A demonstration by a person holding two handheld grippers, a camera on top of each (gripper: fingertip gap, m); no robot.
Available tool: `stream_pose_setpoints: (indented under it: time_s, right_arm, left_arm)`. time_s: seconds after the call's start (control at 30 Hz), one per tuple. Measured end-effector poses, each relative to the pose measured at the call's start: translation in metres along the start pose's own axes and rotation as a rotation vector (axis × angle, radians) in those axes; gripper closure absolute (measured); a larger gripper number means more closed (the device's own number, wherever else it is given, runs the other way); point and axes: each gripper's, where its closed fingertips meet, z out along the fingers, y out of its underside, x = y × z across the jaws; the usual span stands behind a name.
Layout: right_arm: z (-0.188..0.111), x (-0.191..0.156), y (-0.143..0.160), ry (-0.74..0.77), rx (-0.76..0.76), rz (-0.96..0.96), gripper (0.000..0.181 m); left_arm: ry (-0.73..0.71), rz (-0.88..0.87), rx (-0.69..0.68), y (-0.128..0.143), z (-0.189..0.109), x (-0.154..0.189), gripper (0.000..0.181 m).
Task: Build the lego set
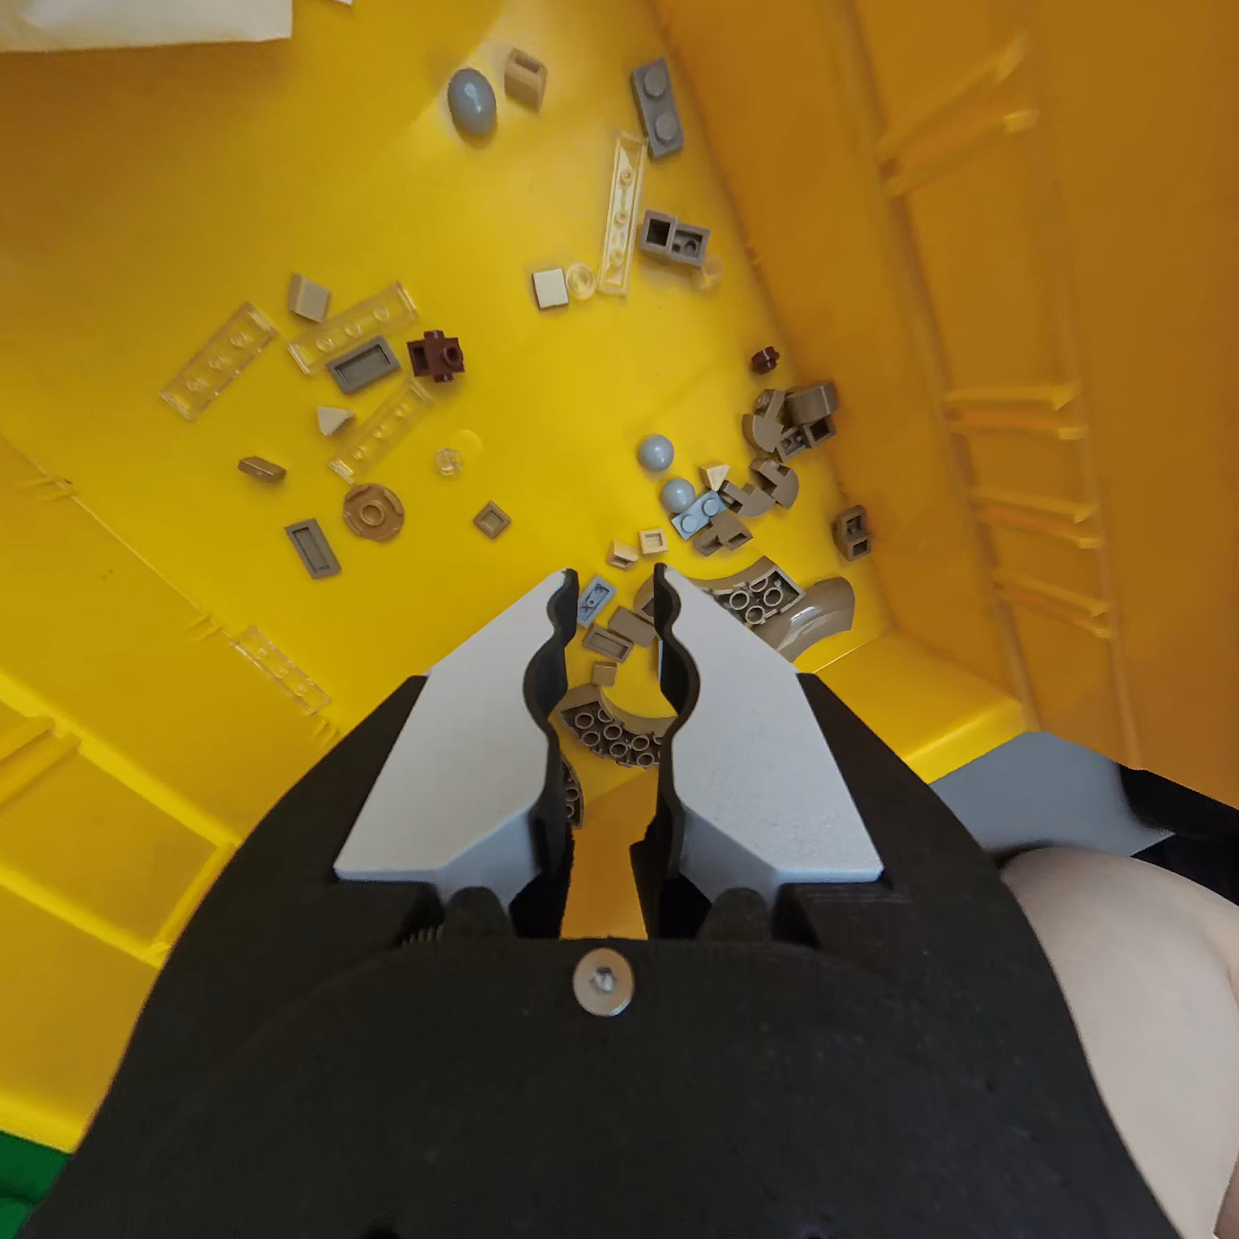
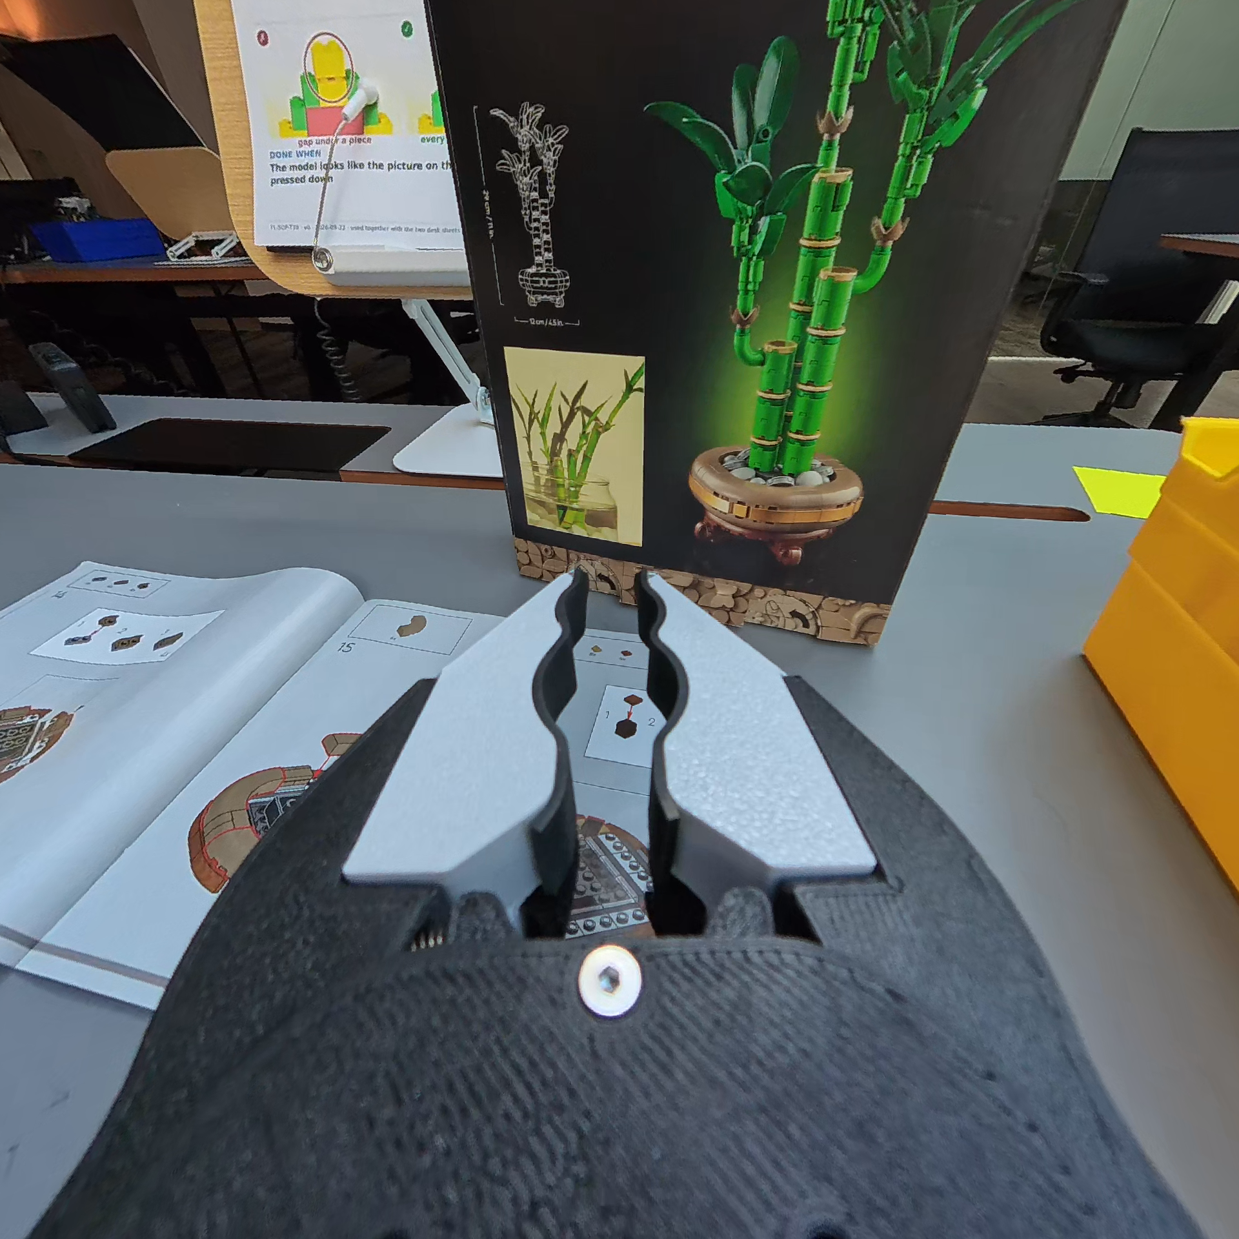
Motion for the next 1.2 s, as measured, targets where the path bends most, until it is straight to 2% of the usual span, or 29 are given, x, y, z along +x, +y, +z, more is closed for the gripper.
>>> stream_pose_setpoints:
  time_s: [0.27,0.63,0.73,0.8,0.97,1.1,1.2]
  right_arm:
    - [0.001,-0.001,0.002,-0.01,-0.009,0.003,0.168]
    - [0.002,-0.001,0.002,-0.012,-0.01,0.009,0.168]
    - [0.002,-0.001,0.002,-0.014,-0.011,0.01,0.168]
    - [0.002,-0.001,0.002,-0.016,-0.01,0.012,0.168]
    - [0.001,-0.001,0.001,-0.026,-0.005,0.03,0.168]
    - [0.001,-0.002,0.0,-0.041,0.003,0.05,0.168]
    - [0.001,-0.002,-0.002,-0.048,0.014,0.06,0.168]
  left_arm:
    - [-0.001,-0.02,-0.036,0.007,0.004,-0.003,0.164]
    - [0.017,0.015,-0.032,0.002,0.008,0.001,0.164]
    - [0.041,0.032,-0.026,0.001,0.009,0.006,0.166]
    - [0.037,0.037,-0.035,0.002,0.01,0.005,0.175]
    - [0.027,0.036,-0.038,0.006,0.007,0.004,0.175]
    - [-0.047,0.004,0.027,-0.001,-0.012,-0.004,0.176]
    - [-0.15,-0.037,0.136,-0.011,-0.048,-0.005,0.176]
